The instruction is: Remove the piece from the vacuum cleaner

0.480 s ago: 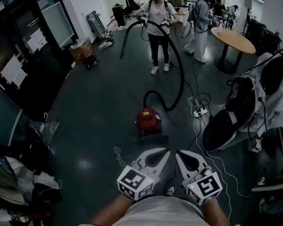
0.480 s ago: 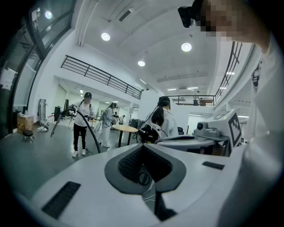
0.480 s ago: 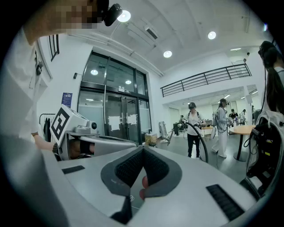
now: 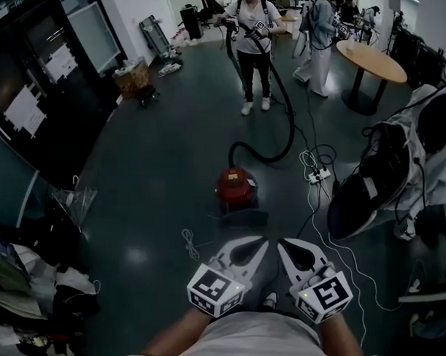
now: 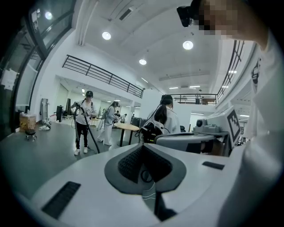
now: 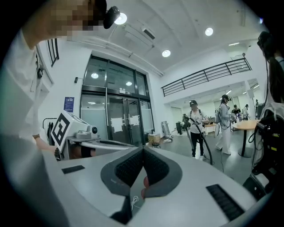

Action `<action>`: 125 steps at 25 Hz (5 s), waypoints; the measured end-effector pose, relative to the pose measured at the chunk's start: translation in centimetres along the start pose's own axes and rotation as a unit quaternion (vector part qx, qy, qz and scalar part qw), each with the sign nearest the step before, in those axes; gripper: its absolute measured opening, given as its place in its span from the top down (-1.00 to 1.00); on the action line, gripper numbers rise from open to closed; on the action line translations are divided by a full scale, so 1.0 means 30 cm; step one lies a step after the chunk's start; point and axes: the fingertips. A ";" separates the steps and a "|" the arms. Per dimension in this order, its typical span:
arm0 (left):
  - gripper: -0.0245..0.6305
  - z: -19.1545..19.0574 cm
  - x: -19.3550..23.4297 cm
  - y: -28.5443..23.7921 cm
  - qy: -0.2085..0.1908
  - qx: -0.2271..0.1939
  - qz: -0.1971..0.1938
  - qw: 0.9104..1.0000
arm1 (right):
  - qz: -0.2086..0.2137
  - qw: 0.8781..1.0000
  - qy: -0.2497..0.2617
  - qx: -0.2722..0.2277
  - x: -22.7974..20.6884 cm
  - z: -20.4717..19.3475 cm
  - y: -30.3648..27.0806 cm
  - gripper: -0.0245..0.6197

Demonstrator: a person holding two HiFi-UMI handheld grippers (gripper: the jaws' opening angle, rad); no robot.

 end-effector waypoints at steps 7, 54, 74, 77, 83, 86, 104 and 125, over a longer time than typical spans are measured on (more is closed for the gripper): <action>0.91 -0.038 0.034 -0.024 0.000 0.001 0.034 0.999 | 0.021 1.000 0.009 0.002 -0.044 -0.030 0.001 0.89; 0.91 -0.168 1.125 -0.036 -0.008 0.013 0.016 1.000 | -0.011 0.990 0.026 0.137 -0.187 -0.400 -1.005 0.89; 0.91 -0.694 1.544 -0.389 0.067 0.033 0.045 0.996 | 0.099 0.919 0.193 0.328 -0.542 -1.602 -1.422 0.78; 0.91 -0.800 1.621 -0.426 0.080 0.044 0.059 0.994 | 0.128 0.900 0.231 0.347 -0.574 -1.797 -1.471 0.76; 0.91 -0.943 1.723 -0.477 0.078 0.049 0.075 0.993 | 0.185 0.863 0.295 0.366 -0.594 -2.090 -1.536 0.68; 0.91 -0.993 1.749 -0.492 0.077 0.052 0.076 0.993 | 0.221 0.839 0.320 0.379 -0.581 -2.200 -1.536 0.63; 0.91 -1.072 1.752 -0.475 0.081 0.051 0.074 0.993 | 0.280 0.758 0.454 0.376 -0.551 -2.387 -1.491 0.80; 0.91 -0.958 1.633 -0.319 0.079 0.047 0.058 0.994 | 0.254 0.788 0.381 0.412 -0.437 -2.097 -1.352 0.80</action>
Point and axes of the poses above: the fingertips, and each gripper's own axes: y backward along the fingers, x to its left, z out of its top, and after that the axes turned 11 degrees about -z, right-handed
